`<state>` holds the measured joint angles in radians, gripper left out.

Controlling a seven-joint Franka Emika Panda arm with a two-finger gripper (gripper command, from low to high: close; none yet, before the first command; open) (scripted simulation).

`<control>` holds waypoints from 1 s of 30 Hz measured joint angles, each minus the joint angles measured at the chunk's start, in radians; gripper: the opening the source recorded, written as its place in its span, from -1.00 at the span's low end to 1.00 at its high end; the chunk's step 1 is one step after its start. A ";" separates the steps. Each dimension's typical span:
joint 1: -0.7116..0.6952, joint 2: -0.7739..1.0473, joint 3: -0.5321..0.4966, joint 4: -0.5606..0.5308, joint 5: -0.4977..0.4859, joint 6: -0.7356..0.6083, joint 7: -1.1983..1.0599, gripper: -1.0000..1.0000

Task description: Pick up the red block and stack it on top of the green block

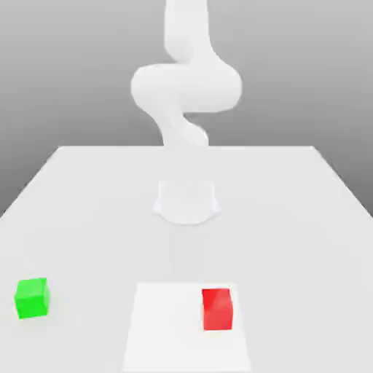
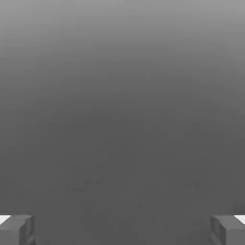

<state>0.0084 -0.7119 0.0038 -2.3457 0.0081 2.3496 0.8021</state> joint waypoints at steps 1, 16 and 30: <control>0.004 0.041 0.002 -0.021 0.003 0.023 0.001 0.00; 0.045 0.589 0.053 -0.301 0.014 0.330 0.043 0.00; 0.082 0.975 0.029 -0.352 -0.056 0.612 0.109 -1.00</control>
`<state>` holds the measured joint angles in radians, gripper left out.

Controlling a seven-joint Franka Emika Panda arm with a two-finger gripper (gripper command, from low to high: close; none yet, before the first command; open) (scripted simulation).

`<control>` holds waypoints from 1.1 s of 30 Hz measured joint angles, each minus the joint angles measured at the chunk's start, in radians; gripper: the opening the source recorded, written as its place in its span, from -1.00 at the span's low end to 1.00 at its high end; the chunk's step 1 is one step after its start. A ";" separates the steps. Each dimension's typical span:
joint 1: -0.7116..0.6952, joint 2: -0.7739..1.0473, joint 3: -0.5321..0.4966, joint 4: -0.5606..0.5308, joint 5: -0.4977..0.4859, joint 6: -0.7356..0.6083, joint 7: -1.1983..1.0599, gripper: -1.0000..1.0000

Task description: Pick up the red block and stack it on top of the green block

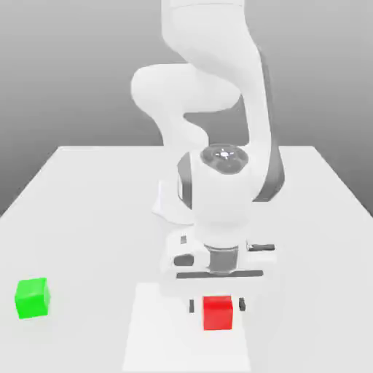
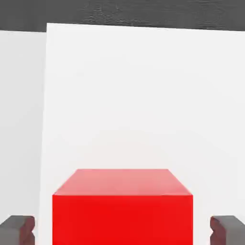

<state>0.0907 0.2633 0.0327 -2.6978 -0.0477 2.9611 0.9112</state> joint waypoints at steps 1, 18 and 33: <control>0.000 0.000 0.000 0.000 -0.001 0.000 0.001 -1.00; -0.223 -0.212 -0.059 0.028 0.053 -0.243 -0.340 -1.00; -0.602 -0.181 -0.200 0.150 0.078 -0.333 -0.961 -1.00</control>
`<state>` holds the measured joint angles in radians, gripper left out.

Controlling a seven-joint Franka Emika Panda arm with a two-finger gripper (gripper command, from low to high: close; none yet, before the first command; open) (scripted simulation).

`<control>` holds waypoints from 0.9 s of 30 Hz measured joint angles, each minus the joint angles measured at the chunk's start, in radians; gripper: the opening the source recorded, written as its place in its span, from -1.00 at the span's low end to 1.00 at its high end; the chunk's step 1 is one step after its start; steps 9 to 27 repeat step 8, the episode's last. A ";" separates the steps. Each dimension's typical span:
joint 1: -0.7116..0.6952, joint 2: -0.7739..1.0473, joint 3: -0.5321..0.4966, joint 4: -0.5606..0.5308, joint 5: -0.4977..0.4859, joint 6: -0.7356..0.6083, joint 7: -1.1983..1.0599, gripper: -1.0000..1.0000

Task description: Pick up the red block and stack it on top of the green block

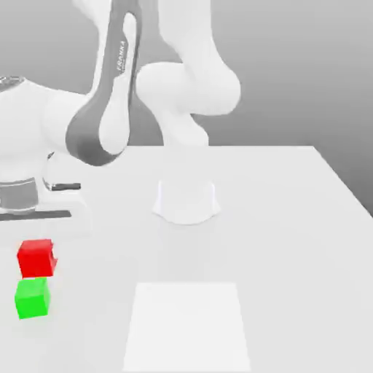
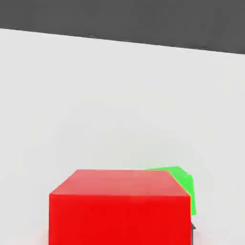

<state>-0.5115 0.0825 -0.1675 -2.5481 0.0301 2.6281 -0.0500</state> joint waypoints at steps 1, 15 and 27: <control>-0.003 0.026 0.002 0.004 0.011 0.022 -0.018 -1.00; -0.024 0.151 0.030 0.011 0.059 0.138 -0.063 1.00; -0.024 0.151 0.030 0.011 0.059 0.138 -0.063 1.00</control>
